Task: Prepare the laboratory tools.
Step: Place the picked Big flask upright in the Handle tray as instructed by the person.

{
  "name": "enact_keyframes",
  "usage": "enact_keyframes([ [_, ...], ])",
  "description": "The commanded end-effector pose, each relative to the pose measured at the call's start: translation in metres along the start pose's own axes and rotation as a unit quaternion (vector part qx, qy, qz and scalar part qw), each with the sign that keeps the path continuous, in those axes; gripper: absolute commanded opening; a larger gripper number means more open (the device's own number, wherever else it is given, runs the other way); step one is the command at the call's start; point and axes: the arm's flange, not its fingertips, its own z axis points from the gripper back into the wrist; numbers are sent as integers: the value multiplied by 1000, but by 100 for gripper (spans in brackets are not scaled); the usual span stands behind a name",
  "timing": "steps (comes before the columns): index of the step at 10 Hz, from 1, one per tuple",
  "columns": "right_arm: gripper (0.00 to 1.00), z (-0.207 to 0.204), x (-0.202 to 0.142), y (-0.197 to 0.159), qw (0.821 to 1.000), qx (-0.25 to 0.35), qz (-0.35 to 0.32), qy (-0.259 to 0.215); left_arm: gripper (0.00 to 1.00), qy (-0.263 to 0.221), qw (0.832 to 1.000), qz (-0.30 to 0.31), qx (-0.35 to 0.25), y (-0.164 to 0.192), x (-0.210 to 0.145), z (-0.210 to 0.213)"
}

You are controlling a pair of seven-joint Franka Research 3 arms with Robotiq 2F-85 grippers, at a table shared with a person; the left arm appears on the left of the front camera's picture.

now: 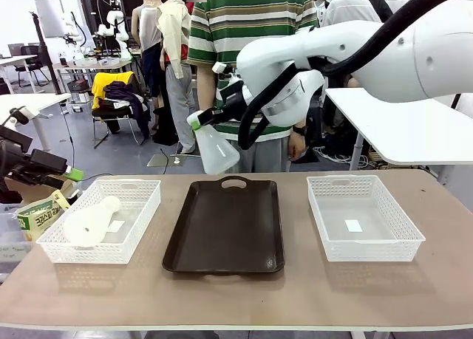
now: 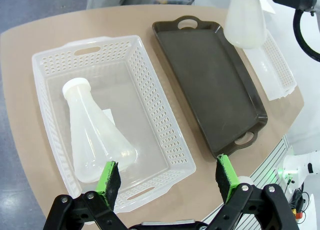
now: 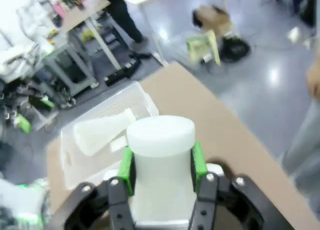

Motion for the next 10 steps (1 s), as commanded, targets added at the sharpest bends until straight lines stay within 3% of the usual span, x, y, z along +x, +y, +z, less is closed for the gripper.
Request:
enact_keyframes([
  [1,0,14,-55,-6,991,75,92,-65,100,-7,1000,-7,-12,4,-1,-1],
  [3,0,8,-66,-16,980,75,160,-88,100,-7,1000,-7,-12,4,-1,-1],
  [4,0,3,-69,-20,980,74,168,-81,100,-7,1000,-7,-12,4,-1,-1],
  [5,0,-1,-70,-25,988,49,129,-63,100,-7,1000,-7,-12,4,-1,-1],
  [6,0,1,-50,-29,982,66,160,-78,100,-7,1000,-7,-12,4,-1,-1],
  [10,0,-3,-59,-32,982,67,159,-77,100,-7,1000,-7,-12,4,-1,-1],
])
